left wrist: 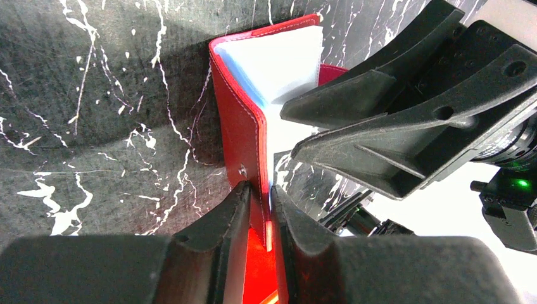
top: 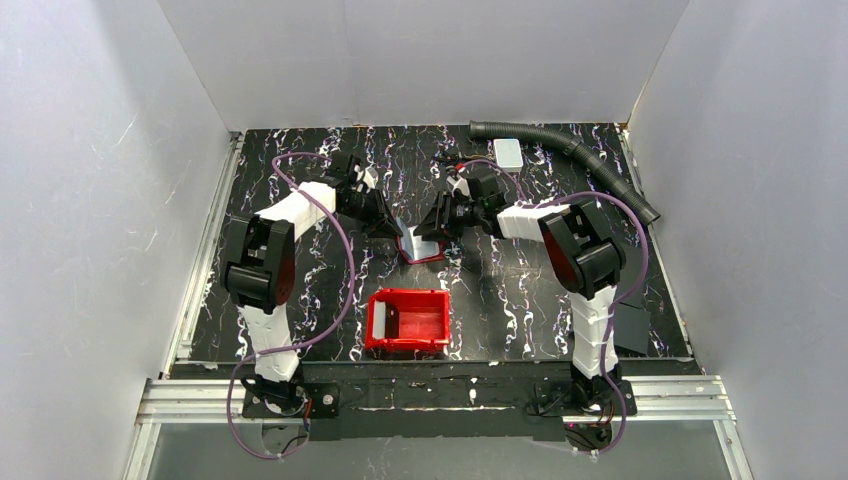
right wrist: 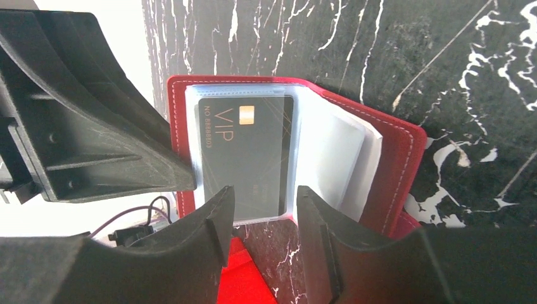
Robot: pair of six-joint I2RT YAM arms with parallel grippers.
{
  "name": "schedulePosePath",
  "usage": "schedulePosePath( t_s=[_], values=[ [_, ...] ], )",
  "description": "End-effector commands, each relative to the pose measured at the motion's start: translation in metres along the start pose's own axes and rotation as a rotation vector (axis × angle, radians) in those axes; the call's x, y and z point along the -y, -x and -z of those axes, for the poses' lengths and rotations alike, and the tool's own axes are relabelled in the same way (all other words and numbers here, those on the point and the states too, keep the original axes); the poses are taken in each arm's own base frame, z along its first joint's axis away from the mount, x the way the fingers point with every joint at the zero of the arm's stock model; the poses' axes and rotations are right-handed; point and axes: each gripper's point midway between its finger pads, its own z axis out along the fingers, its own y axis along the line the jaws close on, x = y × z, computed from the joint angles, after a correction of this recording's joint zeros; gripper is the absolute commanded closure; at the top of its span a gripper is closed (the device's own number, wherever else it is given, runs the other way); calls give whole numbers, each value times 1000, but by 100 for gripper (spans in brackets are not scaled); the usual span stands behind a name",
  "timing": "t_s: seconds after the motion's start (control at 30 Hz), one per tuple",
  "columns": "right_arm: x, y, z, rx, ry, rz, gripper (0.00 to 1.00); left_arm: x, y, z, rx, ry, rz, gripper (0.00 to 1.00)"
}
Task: Put the credit cards into the card holder
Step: Open the card holder at the center of the board.
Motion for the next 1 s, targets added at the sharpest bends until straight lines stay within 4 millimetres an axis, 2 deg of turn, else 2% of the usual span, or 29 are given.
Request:
schedulePosePath(
  t_s=[0.0,0.27,0.53,0.67,0.87,0.97],
  values=[
    [-17,6,5,14,65,36,50,26,3,16,33,-37,-52,84],
    [-27,7,11,34,109,37,46,33,4,14,33,-32,-64,85],
    [-28,6,11,26,122,36,47,27,0,6,7,-6,-57,86],
    [-34,7,14,33,132,50,48,27,-2,8,6,-8,-58,78],
    [-30,6,13,25,124,44,49,33,-1,14,21,-17,-71,63],
    [-31,5,12,22,132,41,51,31,1,11,19,-11,-73,59]
  ],
)
